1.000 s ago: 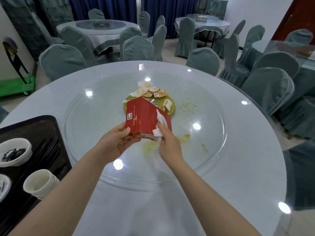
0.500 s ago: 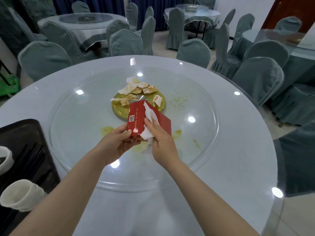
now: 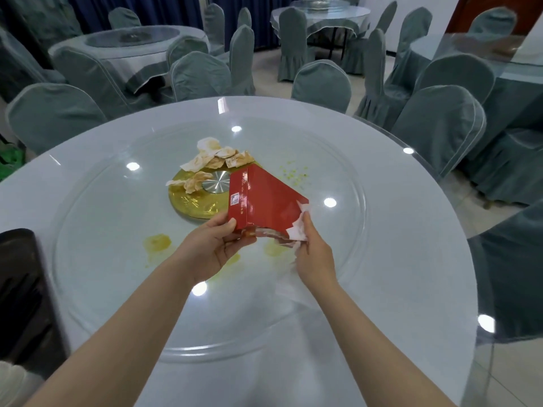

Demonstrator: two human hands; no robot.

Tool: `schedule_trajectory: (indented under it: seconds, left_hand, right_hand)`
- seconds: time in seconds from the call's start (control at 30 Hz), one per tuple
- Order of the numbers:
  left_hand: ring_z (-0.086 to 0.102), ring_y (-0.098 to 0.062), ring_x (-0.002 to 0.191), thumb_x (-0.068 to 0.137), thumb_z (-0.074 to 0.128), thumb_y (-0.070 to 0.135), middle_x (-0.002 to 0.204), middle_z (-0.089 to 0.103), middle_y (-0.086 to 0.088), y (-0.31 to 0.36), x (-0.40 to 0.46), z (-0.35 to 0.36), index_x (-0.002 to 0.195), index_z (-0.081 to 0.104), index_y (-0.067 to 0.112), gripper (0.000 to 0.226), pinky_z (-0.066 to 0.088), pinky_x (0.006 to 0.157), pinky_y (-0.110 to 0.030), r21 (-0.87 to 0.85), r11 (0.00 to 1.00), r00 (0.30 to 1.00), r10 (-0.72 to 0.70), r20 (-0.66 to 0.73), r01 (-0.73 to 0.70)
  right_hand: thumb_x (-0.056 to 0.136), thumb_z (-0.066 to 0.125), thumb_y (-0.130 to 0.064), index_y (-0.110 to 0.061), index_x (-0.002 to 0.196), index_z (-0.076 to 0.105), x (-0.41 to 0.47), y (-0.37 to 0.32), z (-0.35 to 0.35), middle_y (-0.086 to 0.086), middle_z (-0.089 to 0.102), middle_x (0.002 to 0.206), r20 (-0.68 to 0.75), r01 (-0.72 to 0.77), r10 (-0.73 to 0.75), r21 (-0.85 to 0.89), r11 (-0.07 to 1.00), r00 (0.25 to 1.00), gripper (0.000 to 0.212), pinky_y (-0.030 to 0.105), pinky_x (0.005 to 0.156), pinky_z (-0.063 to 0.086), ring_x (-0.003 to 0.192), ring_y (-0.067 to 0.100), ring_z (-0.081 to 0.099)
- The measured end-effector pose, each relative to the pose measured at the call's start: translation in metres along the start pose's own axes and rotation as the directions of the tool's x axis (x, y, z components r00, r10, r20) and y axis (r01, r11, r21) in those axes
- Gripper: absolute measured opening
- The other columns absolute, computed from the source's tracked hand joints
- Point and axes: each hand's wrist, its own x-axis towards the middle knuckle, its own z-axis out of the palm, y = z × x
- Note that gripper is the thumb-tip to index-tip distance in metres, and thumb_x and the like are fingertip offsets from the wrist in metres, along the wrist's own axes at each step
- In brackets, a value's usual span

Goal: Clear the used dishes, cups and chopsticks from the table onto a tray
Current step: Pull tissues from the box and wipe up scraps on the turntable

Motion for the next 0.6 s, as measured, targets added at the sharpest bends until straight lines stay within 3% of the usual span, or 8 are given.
schedule_trajectory:
  seconds: [0.07,0.13,0.2,0.27,0.33,0.43,0.6]
  left_hand:
    - [0.062,-0.036,0.107,0.101,0.041,0.004,0.118,0.064,-0.021,-0.009,0.014,0.014,0.122,0.060,0.010,0.029,0.058,0.082,-0.030,-0.017,1.000,0.999,-0.001,-0.051,0.000]
    - [0.062,-0.037,0.105,0.101,0.042,0.004,0.119,0.063,-0.022,-0.017,0.027,0.023,0.119,0.060,0.011,0.026,0.058,0.081,-0.028,-0.028,1.000,0.996,-0.005,-0.088,0.003]
    - [0.063,-0.037,0.103,0.100,0.043,0.005,0.117,0.064,-0.021,-0.025,0.040,0.031,0.118,0.060,0.011,0.025,0.060,0.075,-0.026,-0.034,0.999,0.994,-0.019,-0.104,0.016]
    - [0.067,-0.033,0.097,0.100,0.044,0.004,0.109,0.069,-0.018,-0.032,0.055,0.041,0.118,0.061,0.013,0.026,0.060,0.073,-0.025,-0.017,1.000,0.995,-0.024,-0.096,0.023]
    - [0.069,-0.025,0.093,0.100,0.044,0.003,0.102,0.073,-0.011,-0.039,0.072,0.054,0.122,0.060,0.015,0.030,0.059,0.080,-0.028,0.019,1.000,0.998,0.003,-0.055,-0.002]
    - [0.066,-0.014,0.096,0.099,0.045,0.001,0.099,0.074,0.002,-0.047,0.101,0.075,0.124,0.059,0.023,0.036,0.054,0.091,-0.027,0.110,0.990,0.996,0.088,-0.022,-0.085]
    - [0.064,0.002,0.098,0.097,0.046,-0.001,0.103,0.072,0.019,-0.064,0.153,0.115,0.127,0.051,0.042,0.053,0.049,0.091,-0.018,0.445,0.862,0.970,0.215,0.114,-0.244]
  right_hand:
    - [0.095,0.039,0.001,-0.028,0.148,0.030,-0.004,0.002,0.000,-0.005,0.054,0.130,0.031,0.063,-0.063,0.014,0.998,0.998,0.061,0.012,0.091,0.037,0.117,0.014,0.053]
    - [0.093,0.039,0.006,-0.025,0.146,0.034,-0.006,0.007,-0.002,-0.004,0.048,0.141,0.036,0.140,-0.140,0.001,0.990,0.990,0.062,0.007,0.097,0.032,0.125,0.011,0.047]
    - [0.089,0.042,0.008,-0.028,0.143,0.039,-0.002,0.015,-0.011,-0.008,0.054,0.134,0.003,0.153,-0.153,0.000,0.988,0.988,0.065,0.001,0.091,0.032,0.114,0.005,0.051]
    - [0.088,0.044,0.009,-0.033,0.138,0.044,0.004,0.026,-0.024,-0.015,0.059,0.112,-0.061,0.093,-0.090,0.051,0.994,0.994,0.066,0.002,0.085,0.036,0.096,-0.001,0.053]
    - [0.088,0.045,0.008,-0.036,0.133,0.050,0.010,0.038,-0.037,-0.025,0.057,0.101,-0.148,0.028,-0.009,0.130,0.991,0.989,0.064,0.004,0.083,0.038,0.087,-0.011,0.054]
    - [0.088,0.043,0.007,-0.031,0.125,0.061,0.013,0.057,-0.053,-0.023,0.059,0.113,-0.258,-0.035,0.090,0.209,0.977,0.962,0.056,-0.003,0.085,0.035,0.096,-0.027,0.048]
    - [0.089,0.042,0.005,-0.031,0.117,0.065,0.012,0.092,-0.074,-0.017,0.062,0.117,-0.306,-0.155,0.228,0.246,0.957,0.924,0.051,0.004,0.089,0.039,0.104,-0.004,0.055]
